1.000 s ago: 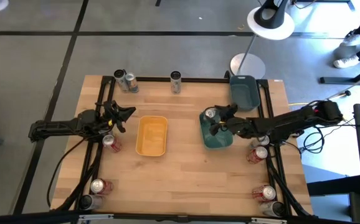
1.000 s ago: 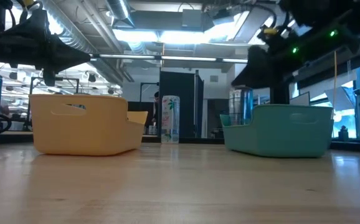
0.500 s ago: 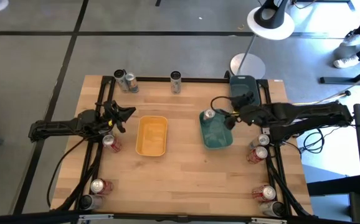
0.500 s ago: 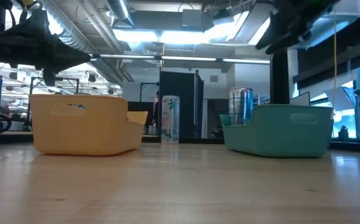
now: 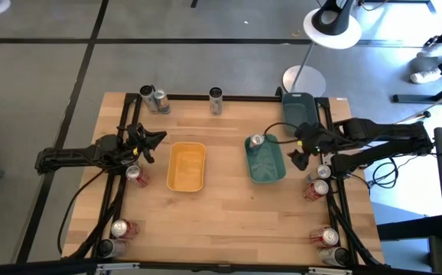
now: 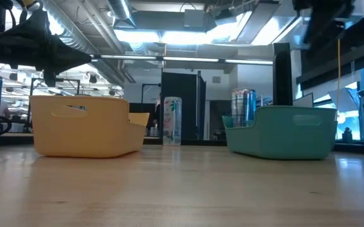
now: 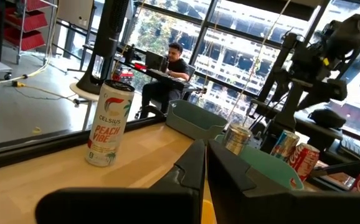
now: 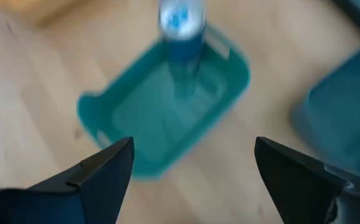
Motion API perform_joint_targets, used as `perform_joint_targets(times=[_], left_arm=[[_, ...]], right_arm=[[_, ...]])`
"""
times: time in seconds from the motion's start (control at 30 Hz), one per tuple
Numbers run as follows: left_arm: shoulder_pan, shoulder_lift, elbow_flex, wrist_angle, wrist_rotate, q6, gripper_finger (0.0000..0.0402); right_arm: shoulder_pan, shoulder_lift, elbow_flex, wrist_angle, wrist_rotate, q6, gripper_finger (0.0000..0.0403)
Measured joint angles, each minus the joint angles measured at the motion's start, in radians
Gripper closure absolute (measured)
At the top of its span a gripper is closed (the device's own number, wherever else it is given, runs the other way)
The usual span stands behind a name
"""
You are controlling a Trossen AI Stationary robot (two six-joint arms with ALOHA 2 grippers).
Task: Sort soda cans
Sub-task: Put the bottom right blue soda can into the green bin
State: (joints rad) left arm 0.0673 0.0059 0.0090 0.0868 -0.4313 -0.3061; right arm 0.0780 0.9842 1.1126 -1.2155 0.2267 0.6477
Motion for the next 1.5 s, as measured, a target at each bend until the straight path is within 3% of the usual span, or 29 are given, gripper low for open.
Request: perform_joint_targets(times=[0.43, 0.77, 1.13, 1.5], left_arm=[[0.0, 0.0, 0.0, 0.006, 0.0, 0.0, 0.0391], [0.0, 0.0, 0.0, 0.003, 0.0, 0.012, 0.0391], [0.0, 0.0, 0.0, 0.003, 0.0, 0.011, 0.0391], [0.0, 0.0, 0.0, 0.003, 0.0, 0.011, 0.0391]], right_arm=[[0.001, 0.0, 0.0, -0.324, -0.325, 0.076, 0.0071], [0.001, -0.03, -0.019, -0.353, -0.304, 0.283, 0.0071], [0.0, -0.032, -0.167, -0.357, -0.299, 0.291, 0.0071], [0.0, -0.031, -0.246, -0.355, -0.367, 0.287, 0.0071]])
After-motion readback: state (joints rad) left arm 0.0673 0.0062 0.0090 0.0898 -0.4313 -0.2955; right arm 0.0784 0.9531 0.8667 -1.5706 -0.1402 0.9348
